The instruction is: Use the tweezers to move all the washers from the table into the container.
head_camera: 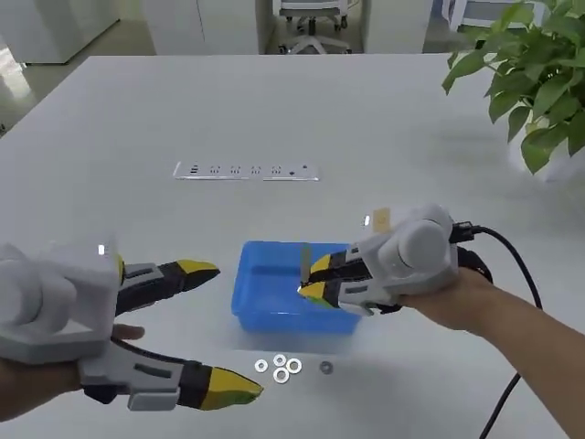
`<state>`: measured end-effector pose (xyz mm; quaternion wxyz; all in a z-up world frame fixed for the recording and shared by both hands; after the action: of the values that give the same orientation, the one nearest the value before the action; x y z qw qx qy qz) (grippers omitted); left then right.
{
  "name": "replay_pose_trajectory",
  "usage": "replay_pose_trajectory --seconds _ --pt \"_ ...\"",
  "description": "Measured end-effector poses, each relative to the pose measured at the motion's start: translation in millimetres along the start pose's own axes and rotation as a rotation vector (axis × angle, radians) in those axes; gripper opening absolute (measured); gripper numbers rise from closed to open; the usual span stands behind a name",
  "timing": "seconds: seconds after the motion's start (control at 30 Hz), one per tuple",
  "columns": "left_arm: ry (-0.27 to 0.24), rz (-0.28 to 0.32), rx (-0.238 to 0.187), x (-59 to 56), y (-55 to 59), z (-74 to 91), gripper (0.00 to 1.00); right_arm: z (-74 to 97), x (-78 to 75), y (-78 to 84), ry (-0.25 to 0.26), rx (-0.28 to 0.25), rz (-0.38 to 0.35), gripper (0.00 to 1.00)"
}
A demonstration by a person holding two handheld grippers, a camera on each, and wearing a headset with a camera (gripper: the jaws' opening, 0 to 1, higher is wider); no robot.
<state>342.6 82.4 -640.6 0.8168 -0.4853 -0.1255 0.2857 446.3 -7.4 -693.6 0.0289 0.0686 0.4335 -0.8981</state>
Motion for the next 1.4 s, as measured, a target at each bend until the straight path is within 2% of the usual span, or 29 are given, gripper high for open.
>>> replay_pose_trajectory --seconds 0.43,0.7,0.9,1.17,1.4 --pt "-0.033 0.031 -0.024 1.1 3.9 11.3 0.99 -18.5 -13.8 11.9 -0.012 0.017 -0.009 0.1" --pt "-0.047 0.032 -0.018 2.9 7.3 12.9 0.99 -30.0 -17.5 21.0 -0.03 0.037 -0.013 0.1" --pt "-0.038 0.033 -0.006 3.9 10.5 9.8 0.98 -35.5 -19.4 26.3 -0.041 0.046 -0.024 0.1" --pt "-0.032 0.035 -0.013 7.3 8.1 5.9 0.98 -41.7 -21.4 31.1 -0.053 0.06 -0.026 0.1" --pt "-0.021 0.028 -0.005 9.7 9.2 2.6 0.92 -45.8 -22.9 36.0 -0.06 0.079 -0.023 0.1"
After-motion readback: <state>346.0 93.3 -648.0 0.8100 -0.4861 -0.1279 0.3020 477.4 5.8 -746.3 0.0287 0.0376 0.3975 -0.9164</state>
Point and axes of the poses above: the centre of the closed fingertips' face, and the gripper's own axes: z roughly backward along the fingers, x roughly to its left, y roughly out of its underside, the point moved 4 cm from there along z, roughly backward along the fingers, and after that the axes turned 4 degrees about x, right-handed, at the moved point
